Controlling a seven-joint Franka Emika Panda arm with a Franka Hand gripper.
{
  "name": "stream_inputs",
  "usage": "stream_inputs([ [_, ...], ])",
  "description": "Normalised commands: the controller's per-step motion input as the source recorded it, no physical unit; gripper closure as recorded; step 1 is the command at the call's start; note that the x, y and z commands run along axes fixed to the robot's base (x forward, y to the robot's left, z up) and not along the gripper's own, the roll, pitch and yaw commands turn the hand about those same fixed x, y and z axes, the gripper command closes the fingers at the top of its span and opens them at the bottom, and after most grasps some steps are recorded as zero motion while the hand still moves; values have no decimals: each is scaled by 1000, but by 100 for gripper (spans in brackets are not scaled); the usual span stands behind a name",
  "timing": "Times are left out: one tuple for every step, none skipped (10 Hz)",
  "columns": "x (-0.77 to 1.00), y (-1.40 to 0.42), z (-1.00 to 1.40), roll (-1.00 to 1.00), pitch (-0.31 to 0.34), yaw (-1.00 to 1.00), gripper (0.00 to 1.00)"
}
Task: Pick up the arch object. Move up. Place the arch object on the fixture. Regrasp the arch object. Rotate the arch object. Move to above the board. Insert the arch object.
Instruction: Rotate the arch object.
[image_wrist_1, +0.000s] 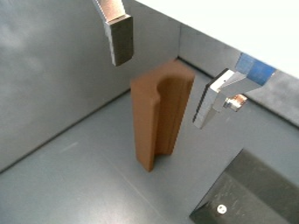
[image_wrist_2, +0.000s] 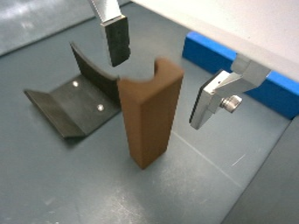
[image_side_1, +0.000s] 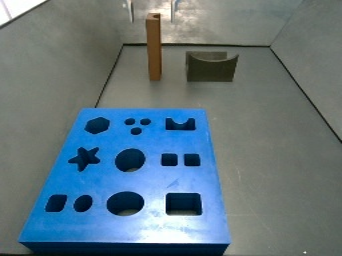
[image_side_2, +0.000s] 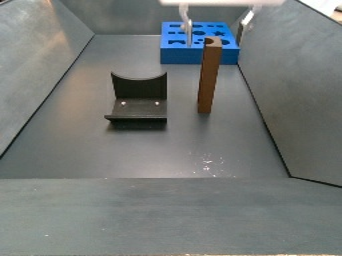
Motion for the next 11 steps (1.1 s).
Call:
stream_inputs([
  [-17, 0, 614, -67, 25, -25, 0],
  [-6, -1, 434, -79, 40, -24, 0],
  [8, -1, 195, -94, 61, -23, 0],
  [0, 0, 0, -17, 11, -1000, 0],
  [12, 10, -37, -17, 10, -1000, 0],
  [15, 12, -22, -18, 10, -1000, 0],
  [15, 12, -22, -19, 10, -1000, 0],
  [15, 11, -22, -19, 11, -1000, 0],
  [15, 11, -21, -21, 11, -1000, 0],
  [16, 11, -21, -22, 12, -1000, 0],
  [16, 11, -20, -23, 12, -1000, 0],
])
